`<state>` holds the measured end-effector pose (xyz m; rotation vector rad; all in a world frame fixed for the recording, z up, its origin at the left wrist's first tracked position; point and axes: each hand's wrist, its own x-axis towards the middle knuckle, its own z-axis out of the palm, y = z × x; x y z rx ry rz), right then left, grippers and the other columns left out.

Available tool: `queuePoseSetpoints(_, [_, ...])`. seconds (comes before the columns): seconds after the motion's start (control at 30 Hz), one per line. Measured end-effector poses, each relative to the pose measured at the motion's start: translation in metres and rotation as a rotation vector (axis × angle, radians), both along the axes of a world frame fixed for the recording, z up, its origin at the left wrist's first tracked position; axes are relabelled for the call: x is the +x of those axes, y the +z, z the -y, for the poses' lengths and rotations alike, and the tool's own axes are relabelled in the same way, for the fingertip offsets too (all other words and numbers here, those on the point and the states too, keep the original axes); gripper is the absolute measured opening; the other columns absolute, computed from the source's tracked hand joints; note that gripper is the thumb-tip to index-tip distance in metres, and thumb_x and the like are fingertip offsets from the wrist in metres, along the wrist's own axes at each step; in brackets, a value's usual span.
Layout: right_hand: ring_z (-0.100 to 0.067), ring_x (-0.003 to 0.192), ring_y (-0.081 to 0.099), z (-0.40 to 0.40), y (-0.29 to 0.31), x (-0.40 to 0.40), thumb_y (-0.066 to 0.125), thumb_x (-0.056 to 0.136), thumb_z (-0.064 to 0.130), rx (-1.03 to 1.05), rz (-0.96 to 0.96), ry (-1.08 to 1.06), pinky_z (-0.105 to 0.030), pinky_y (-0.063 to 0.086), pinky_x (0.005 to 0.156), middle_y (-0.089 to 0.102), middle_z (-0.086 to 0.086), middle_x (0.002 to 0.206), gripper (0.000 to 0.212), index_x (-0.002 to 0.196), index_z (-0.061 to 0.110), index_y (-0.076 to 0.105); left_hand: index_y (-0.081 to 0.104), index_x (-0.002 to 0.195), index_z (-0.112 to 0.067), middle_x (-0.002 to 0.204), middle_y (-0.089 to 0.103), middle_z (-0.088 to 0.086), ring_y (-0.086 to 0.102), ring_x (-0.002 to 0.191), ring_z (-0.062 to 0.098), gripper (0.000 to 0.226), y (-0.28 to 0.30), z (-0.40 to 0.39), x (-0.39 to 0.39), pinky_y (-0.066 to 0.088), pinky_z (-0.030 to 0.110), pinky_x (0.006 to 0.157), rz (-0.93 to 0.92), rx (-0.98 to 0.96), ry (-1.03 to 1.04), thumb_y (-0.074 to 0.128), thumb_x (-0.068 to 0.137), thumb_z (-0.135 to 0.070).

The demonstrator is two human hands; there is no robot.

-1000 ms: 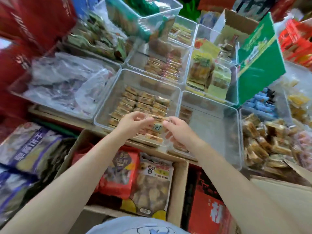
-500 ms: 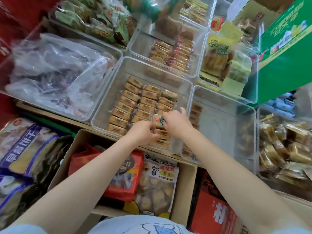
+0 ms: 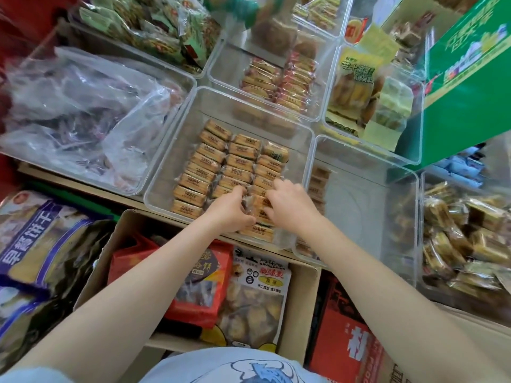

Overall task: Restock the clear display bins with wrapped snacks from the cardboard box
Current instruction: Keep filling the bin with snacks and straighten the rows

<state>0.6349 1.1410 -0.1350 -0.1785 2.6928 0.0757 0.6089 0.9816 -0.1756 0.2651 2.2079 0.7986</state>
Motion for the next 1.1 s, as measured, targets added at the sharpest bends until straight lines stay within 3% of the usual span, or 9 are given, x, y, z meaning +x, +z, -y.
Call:
queuePoseSetpoints(0.07, [-0.023,0.116,0.049,0.006,-0.002,0.011,0.05,0.102,0.029,-0.015,-0.008,-0.018,-0.039,0.041,0.098,0.055,-0.005,0.123,0.027,0.122,0.014,0.061,0.025,0.156,-0.021,0.11,0.062,-0.003,0.061,0.099,0.015,0.083,0.002,0.0,0.002,0.05,0.028,0.079,-0.016,0.003,-0.049,0.073,0.089,-0.034])
queuePoseSetpoints(0.23, [-0.026,0.121,0.043,0.017,-0.012,0.016,0.054,0.099,0.016,-0.02,-0.05,-0.091,-0.038,0.039,0.098,0.053,-0.006,0.124,0.023,0.121,0.014,0.062,0.024,0.158,-0.02,0.138,0.059,0.005,0.059,0.117,0.021,0.077,0.011,-0.001,0.006,0.048,0.031,0.09,-0.071,-0.034,-0.15,0.062,0.095,-0.039])
queuePoseSetpoints(0.4, [-0.025,0.115,0.05,0.007,0.005,0.028,0.053,0.099,0.015,-0.122,-0.076,-0.093,-0.038,0.04,0.1,0.059,-0.004,0.121,0.028,0.127,0.017,0.06,0.017,0.16,-0.019,0.142,0.057,0.007,0.059,0.12,0.026,0.075,0.023,0.005,0.021,0.051,0.036,0.091,-0.152,-0.108,-0.193,0.056,0.098,-0.039])
queuePoseSetpoints(0.6, [-0.014,0.103,0.059,-0.028,0.056,0.097,0.049,0.103,0.02,-0.463,-0.179,-0.247,-0.033,0.05,0.092,0.068,0.001,0.111,0.026,0.119,0.016,0.069,0.042,0.149,-0.017,0.145,0.051,0.007,0.046,0.132,0.024,0.053,0.057,0.016,0.066,0.042,0.04,0.108,-0.429,-0.057,-0.123,0.054,0.1,-0.031])
queuePoseSetpoints(0.7, [-0.003,0.086,0.06,-0.055,0.084,0.15,0.054,0.101,0.021,-0.576,-0.288,-0.307,-0.024,0.049,0.078,0.071,0.007,0.098,0.02,0.107,0.019,0.074,0.058,0.135,-0.014,0.135,0.057,0.004,0.051,0.124,0.022,0.037,0.081,-0.002,0.106,0.043,0.036,0.102,-0.536,0.092,-0.102,0.056,0.099,-0.023])
queuePoseSetpoints(0.77, [0.005,0.076,0.058,-0.076,0.105,0.188,0.057,0.099,0.019,-0.598,-0.412,-0.343,-0.015,0.042,0.07,0.068,0.012,0.089,0.018,0.104,0.019,0.075,0.064,0.127,-0.017,0.124,0.063,0.0,0.059,0.113,0.019,0.029,0.095,-0.024,0.14,0.049,0.034,0.094,-0.511,0.157,-0.163,0.056,0.1,-0.023])
queuePoseSetpoints(0.93, [-0.011,0.07,0.066,-0.144,0.161,0.292,0.058,0.097,0.016,-0.609,-0.709,-0.574,-0.029,0.052,0.065,0.07,0.006,0.078,0.016,0.099,0.015,0.074,0.072,0.113,-0.022,0.107,0.07,-0.005,0.066,0.093,0.015,0.022,0.112,-0.102,0.227,0.052,0.031,0.084,-0.408,0.29,-0.369,0.061,0.095,-0.018])
queuePoseSetpoints(1.03, [-0.006,0.065,0.06,-0.193,0.174,0.354,0.055,0.099,0.017,-0.562,-0.805,-0.734,-0.018,0.045,0.059,0.065,0.01,0.073,0.019,0.099,0.013,0.073,0.068,0.121,-0.025,0.109,0.066,-0.007,0.064,0.09,0.01,0.026,0.121,-0.157,0.28,0.054,0.035,0.087,-0.352,0.375,-0.46,0.06,0.097,-0.02])
queuePoseSetpoints(1.1, [-0.003,0.068,0.059,-0.226,0.169,0.391,0.053,0.1,0.021,-0.515,-0.761,-0.825,-0.018,0.048,0.065,0.064,0.012,0.076,0.021,0.102,0.015,0.073,0.058,0.133,-0.029,0.115,0.056,-0.01,0.062,0.101,0.008,0.036,0.124,-0.188,0.315,0.053,0.039,0.093,-0.293,0.456,-0.43,0.062,0.097,-0.029])
